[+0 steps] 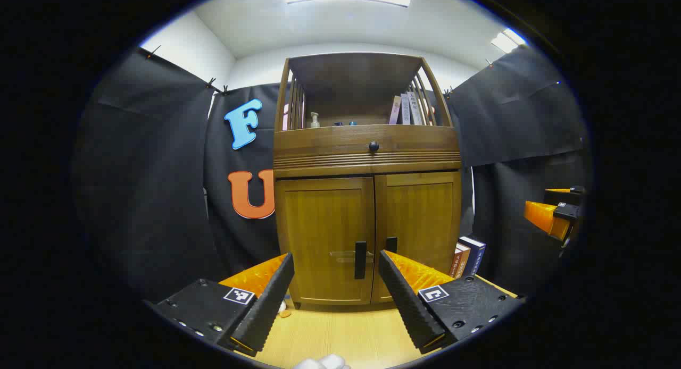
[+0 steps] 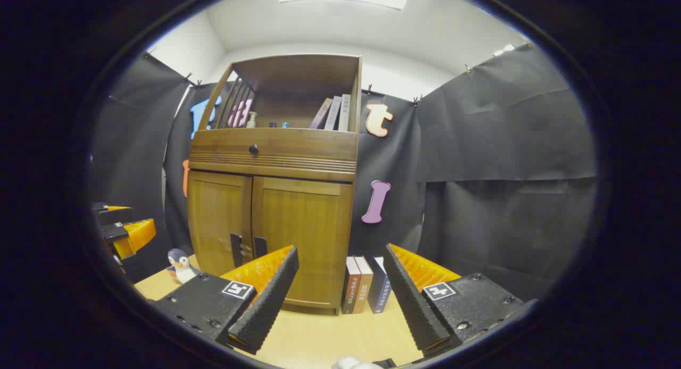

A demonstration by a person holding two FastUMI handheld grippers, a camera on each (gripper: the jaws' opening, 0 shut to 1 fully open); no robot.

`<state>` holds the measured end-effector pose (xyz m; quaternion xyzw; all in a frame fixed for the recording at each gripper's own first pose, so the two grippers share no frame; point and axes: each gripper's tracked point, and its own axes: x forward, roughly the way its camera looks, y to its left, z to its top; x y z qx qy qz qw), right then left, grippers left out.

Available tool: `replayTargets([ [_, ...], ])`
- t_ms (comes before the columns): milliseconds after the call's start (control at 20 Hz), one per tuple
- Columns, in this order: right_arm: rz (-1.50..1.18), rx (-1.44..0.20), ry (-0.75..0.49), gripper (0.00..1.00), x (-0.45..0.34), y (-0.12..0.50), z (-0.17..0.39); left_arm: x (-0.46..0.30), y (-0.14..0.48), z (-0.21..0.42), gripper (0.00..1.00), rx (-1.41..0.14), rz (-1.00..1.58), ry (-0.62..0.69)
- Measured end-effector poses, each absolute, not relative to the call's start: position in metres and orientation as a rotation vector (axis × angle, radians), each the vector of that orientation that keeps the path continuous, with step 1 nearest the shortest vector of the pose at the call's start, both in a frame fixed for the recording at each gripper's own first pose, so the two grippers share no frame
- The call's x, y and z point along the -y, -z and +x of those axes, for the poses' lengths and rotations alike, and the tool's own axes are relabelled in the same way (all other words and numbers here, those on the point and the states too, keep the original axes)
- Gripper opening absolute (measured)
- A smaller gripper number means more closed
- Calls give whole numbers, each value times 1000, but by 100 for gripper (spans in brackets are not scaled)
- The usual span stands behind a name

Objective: Open the right door of the double-door shoe cabinet with the right hand, and open the left door with the left hand.

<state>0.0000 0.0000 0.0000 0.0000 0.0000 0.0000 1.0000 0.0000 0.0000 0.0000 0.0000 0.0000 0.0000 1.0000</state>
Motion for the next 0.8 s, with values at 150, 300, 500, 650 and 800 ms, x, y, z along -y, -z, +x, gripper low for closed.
replayTargets([
  [150,14,-9,-9,100,-7,3,0,-4,-1,-2,96,3,15,-1],
  [300,27,-19,-15,100,-12,6,2,-7,-3,-3,96,8,17,6],
  [500,25,-25,-23,100,-18,10,8,-13,-1,-1,96,-1,13,4],
  [650,28,-41,-37,100,-27,18,15,-15,0,0,96,-4,15,6],
  [800,32,-68,-48,100,-35,34,23,-17,3,-1,96,-16,17,9],
])
